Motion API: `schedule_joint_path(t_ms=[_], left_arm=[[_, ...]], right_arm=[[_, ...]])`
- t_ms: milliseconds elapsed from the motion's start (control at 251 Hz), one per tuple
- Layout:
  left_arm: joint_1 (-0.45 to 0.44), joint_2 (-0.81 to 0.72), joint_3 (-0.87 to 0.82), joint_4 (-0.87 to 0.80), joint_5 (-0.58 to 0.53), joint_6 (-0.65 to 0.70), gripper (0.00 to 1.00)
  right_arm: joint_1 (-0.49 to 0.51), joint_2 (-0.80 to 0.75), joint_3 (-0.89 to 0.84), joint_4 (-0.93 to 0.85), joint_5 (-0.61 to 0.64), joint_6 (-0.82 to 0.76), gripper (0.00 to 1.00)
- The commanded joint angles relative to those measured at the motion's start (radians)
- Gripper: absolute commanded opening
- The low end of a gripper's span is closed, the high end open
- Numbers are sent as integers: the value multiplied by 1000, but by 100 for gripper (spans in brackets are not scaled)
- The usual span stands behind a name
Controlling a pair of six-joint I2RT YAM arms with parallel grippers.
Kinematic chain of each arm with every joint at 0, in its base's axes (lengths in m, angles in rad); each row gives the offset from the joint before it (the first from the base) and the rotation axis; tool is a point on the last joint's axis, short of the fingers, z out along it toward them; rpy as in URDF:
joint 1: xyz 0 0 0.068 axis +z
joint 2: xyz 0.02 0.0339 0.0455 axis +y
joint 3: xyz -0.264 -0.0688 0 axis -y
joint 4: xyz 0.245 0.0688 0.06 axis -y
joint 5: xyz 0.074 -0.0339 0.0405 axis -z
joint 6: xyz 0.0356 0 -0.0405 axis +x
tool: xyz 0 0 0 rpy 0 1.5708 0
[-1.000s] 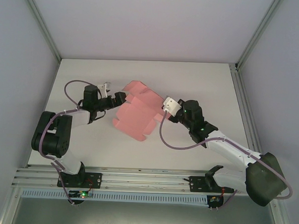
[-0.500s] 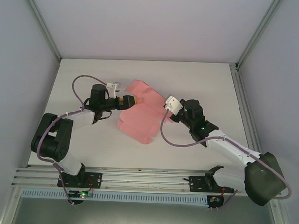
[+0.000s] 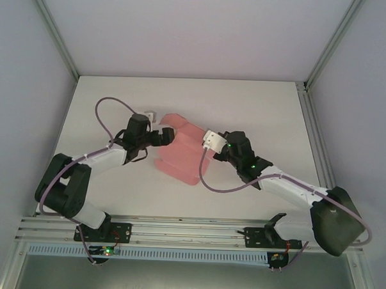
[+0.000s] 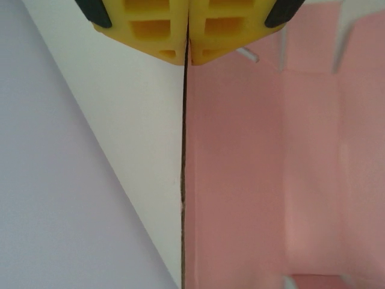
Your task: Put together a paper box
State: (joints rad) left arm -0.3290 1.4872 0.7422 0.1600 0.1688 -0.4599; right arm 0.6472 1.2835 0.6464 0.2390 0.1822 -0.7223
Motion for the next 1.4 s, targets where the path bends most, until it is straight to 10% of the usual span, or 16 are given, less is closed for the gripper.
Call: schedule_joint_path(t_ms=[0,387,591,870,1397], left_arm=[[24,-78,-45,-133,-117,-18,100],[205,-169,-14,-388,-324,-157,100],[293,-29,14,-198,-154,-197,100],[274,142,63,107,372,-35,72],[81,95,-48,209,474,186,49]], right_arm=[[14,70,38,49,123,-141,0],[66,356,53,346,262,-398,0],[120,435,-14,643,323,-520,0],[144,405,-39,670,332,-522,0],[150,355,-44,509,340,-434,0]])
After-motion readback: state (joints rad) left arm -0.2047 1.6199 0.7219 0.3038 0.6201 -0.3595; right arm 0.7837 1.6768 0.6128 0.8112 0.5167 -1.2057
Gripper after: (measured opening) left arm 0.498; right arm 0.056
